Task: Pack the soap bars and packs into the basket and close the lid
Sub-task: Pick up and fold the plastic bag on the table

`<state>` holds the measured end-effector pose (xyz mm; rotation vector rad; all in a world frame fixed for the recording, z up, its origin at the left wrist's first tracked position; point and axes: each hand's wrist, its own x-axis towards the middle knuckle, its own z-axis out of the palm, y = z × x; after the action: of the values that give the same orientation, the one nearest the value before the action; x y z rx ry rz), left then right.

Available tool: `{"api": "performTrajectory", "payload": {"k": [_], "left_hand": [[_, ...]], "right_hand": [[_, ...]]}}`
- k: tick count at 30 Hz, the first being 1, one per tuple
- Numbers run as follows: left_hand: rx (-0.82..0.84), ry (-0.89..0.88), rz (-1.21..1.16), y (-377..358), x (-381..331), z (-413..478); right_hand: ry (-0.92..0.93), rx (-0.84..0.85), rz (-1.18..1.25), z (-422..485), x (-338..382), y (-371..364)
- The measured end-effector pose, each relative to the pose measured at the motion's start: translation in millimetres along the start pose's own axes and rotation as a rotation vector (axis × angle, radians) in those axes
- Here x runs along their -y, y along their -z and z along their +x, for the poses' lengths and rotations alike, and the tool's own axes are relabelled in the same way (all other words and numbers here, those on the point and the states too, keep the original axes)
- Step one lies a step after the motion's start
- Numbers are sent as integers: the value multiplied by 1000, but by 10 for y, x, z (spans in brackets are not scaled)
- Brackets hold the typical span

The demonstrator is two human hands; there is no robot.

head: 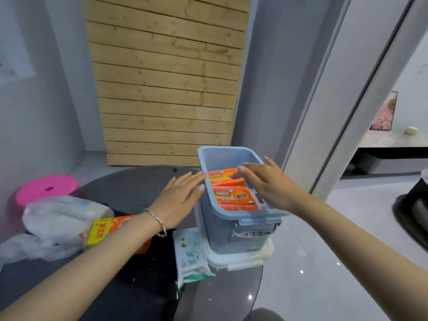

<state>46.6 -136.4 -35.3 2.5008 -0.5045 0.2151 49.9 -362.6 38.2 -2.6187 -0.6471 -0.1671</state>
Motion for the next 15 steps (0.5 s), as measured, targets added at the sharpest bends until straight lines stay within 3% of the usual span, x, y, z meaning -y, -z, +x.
{"api": "performTrajectory", "payload": {"k": [2,8,15], "left_hand": [[-15,65,-33,63,186,-259],[-60,259,82,476,804,-933],[-168,526,215,1008,1711,-1471]], "right_hand": [[62,12,176,-68,302,-106],[174,148,333,116,1048,-738],[83,400,462,500,1711,-1708]]}}
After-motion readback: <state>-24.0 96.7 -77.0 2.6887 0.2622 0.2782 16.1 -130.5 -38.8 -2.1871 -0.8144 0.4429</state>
